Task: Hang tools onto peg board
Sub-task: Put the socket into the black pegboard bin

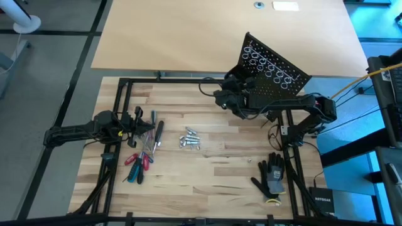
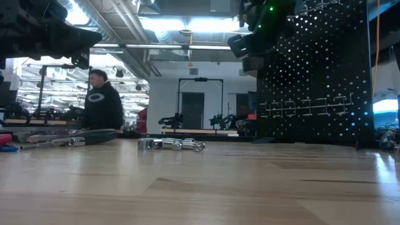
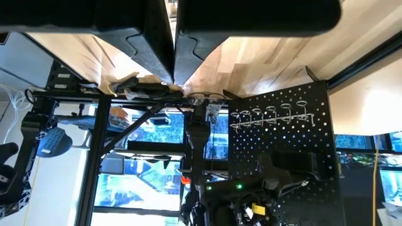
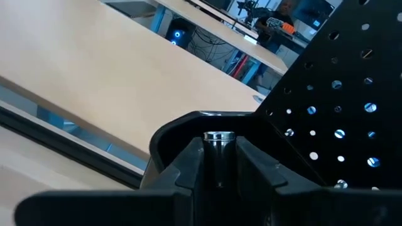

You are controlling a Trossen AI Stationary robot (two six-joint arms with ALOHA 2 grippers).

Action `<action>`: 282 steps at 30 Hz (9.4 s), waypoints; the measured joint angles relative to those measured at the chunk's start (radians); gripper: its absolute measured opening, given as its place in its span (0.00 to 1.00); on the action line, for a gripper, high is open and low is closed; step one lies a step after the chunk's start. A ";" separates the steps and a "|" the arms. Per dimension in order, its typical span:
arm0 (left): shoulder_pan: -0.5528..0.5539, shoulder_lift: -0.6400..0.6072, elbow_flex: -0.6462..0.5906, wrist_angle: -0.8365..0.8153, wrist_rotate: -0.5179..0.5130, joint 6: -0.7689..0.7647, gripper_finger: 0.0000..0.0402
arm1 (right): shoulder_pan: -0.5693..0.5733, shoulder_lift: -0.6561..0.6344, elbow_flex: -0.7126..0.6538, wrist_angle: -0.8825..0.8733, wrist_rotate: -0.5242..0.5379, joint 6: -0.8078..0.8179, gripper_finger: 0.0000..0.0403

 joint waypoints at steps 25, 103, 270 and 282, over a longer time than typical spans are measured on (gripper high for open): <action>0.000 0.000 0.000 0.001 0.000 -0.003 0.00 | 0.135 0.000 0.169 -0.003 -0.002 -0.170 0.52; 0.000 0.000 0.000 0.000 0.000 -0.018 0.00 | 0.376 0.607 0.223 0.050 -0.844 0.604 0.35; 0.000 0.000 0.000 0.008 0.000 -0.016 0.00 | 0.288 0.536 0.223 0.011 -1.012 -0.123 0.41; 0.000 0.000 0.000 0.006 0.000 -0.018 0.00 | 0.291 0.536 0.223 0.123 -1.076 -0.164 0.41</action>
